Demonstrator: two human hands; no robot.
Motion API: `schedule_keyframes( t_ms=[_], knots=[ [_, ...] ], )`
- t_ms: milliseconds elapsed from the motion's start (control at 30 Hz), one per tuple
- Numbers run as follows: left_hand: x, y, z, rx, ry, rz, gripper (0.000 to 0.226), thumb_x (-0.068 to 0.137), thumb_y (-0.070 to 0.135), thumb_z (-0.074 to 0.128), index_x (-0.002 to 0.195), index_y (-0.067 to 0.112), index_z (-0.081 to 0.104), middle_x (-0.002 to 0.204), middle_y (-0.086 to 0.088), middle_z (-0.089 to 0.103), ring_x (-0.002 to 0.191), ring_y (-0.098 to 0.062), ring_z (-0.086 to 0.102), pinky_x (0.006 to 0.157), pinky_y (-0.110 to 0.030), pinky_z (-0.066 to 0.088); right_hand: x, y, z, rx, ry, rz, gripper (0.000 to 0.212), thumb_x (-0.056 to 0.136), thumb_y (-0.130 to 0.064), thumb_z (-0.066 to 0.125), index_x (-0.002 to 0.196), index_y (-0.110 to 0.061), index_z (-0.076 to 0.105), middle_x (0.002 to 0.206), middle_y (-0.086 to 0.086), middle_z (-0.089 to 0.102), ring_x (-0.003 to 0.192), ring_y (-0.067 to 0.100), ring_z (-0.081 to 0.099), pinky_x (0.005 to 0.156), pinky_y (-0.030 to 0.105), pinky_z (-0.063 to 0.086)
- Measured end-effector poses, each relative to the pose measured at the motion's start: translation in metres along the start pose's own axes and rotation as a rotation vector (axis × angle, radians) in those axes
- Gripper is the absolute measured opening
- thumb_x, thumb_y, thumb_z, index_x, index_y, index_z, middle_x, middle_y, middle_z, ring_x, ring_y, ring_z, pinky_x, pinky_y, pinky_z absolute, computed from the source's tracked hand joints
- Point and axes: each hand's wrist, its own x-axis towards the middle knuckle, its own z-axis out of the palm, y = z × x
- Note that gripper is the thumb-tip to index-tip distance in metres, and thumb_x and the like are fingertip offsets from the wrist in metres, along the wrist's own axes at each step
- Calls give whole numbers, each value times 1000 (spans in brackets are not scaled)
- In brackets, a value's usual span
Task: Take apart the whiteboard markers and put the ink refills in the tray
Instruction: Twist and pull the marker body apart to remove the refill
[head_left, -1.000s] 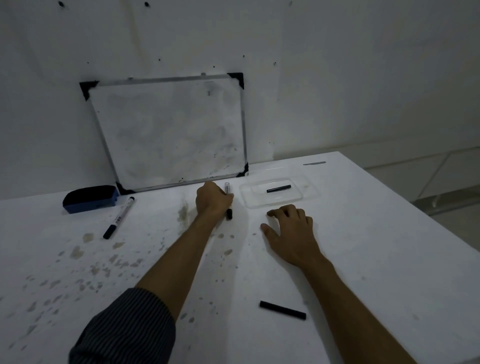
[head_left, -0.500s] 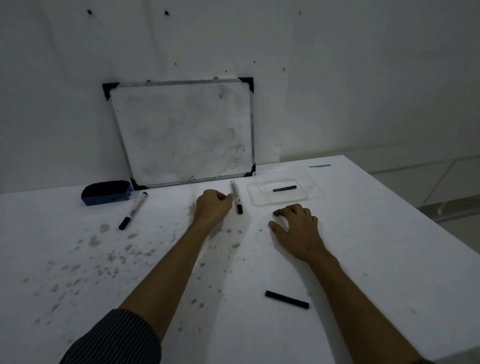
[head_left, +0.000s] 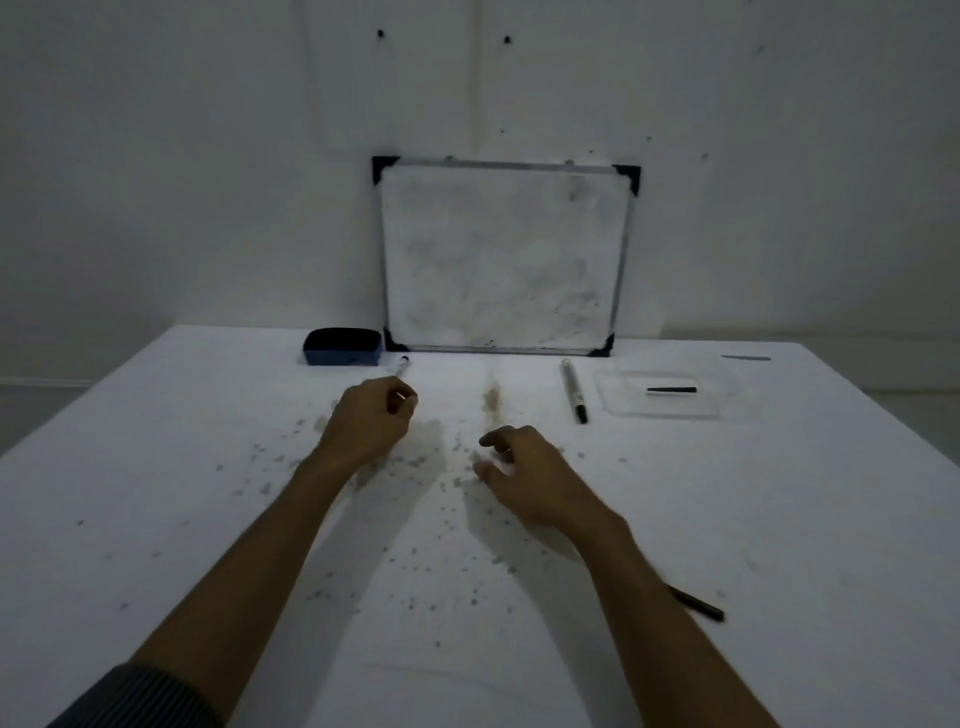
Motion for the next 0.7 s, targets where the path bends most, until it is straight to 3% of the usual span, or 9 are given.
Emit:
schedule_keyframes(
  t_ms=[100,200,267,400,500,600,700],
  knots=[
    [15,-26,3,50,107,-42,39,95,33,67,125,10,70,118,-16,70,104,-31,67,96,-45,55,15,-19,32,37,83,-19,49,94,-48,60,137,-26,53,136,4,52,125,23,54,109,44,44],
    [31,-38,14,52,116,-157,68,90,53,67,138,6,58,133,-18,60,122,-36,57,103,-46,50,24,-23,50,-1,232,-36,47,95,-46,61,135,-22,57,132,3,57,121,22,55,108,44,42],
    [43,-40,20,37,121,-206,73,88,60,65,137,6,57,132,-17,61,121,-36,58,101,-46,51,26,-19,52,29,260,-48,44,95,-44,62,133,-21,59,128,1,59,118,19,57,106,42,44],
    [54,-38,27,131,147,-196,38,91,47,66,112,15,72,111,-9,72,103,-31,68,90,-44,54,28,-14,47,202,302,-6,33,95,-37,67,124,-21,63,115,-4,65,106,10,62,97,31,53],
    [47,-36,29,131,142,-185,33,97,41,63,117,17,74,111,-7,75,103,-28,69,92,-42,54,30,-16,44,319,364,50,30,93,-39,69,119,-24,64,102,-9,68,94,4,64,83,21,55],
    [23,-23,14,-236,-1,-134,33,98,41,64,120,18,75,104,0,74,89,-14,67,73,-23,54,27,-19,37,382,396,80,30,96,-41,64,121,-24,63,98,-10,68,89,-1,64,68,3,48],
    [-13,-2,-6,-399,-192,-45,31,97,41,65,118,21,75,91,3,74,75,-10,65,62,-19,51,20,-19,27,542,396,97,34,99,-46,58,127,-25,62,100,-6,71,85,2,67,66,8,50]
  ],
)
